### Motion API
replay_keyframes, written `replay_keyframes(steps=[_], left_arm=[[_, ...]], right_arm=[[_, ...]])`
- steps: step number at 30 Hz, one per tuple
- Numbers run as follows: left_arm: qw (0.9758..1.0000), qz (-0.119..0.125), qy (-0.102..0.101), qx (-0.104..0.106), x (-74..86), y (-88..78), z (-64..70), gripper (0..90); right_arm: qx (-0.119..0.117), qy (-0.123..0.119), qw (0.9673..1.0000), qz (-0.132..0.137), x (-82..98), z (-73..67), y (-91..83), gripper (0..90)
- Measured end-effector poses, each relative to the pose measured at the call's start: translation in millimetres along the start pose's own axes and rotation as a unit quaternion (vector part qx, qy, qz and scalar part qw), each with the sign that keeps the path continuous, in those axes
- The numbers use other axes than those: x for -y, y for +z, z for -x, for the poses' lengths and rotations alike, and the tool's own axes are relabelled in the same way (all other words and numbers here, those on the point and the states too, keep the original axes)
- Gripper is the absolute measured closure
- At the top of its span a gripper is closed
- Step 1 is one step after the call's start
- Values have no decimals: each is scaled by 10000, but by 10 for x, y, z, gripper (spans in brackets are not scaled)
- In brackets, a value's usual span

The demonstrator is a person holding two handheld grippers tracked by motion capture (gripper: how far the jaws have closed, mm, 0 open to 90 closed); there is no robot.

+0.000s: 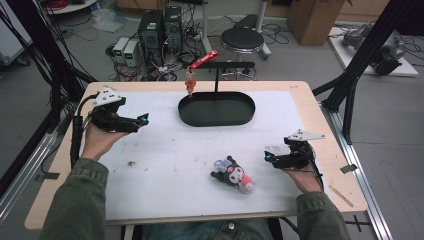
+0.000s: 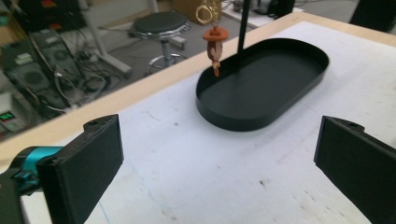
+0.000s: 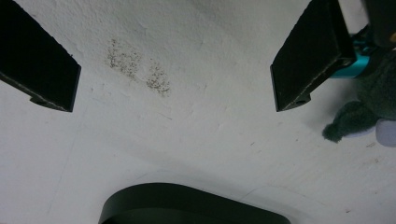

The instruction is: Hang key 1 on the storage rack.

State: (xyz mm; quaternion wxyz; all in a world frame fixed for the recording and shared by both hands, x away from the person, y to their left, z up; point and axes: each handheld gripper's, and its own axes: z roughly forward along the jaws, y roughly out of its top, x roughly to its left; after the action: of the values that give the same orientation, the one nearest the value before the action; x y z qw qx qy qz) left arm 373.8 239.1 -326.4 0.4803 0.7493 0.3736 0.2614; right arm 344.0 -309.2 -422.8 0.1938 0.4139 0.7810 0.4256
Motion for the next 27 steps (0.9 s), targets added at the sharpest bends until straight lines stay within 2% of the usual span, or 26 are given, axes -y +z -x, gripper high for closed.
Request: replay_keyframes(steps=[11,18,21,23,25,27], left_arm=[[9997,-211,-18,-105,224,-151,-80,18],[9995,-165,-90,-249,414,-290,-116,18],[9993,16,13,-363,477,-382,-68,18],[9993,138,34,-355,530,-441,-13,18],[9990,147,124,-407,600,-482,42,18],[9989,50,139,-451,680,-509,76,18]], right_arm=[[-7,-35,10000,-28,5,-1,3,6],[-4,-3,10000,-50,9,-17,-5,6],[5,-7,10000,-49,12,-16,-3,5],[18,-26,10000,-62,12,-17,0,6],[7,-25,10000,-65,11,-22,4,5],[14,-45,10000,-59,13,-24,6,5]])
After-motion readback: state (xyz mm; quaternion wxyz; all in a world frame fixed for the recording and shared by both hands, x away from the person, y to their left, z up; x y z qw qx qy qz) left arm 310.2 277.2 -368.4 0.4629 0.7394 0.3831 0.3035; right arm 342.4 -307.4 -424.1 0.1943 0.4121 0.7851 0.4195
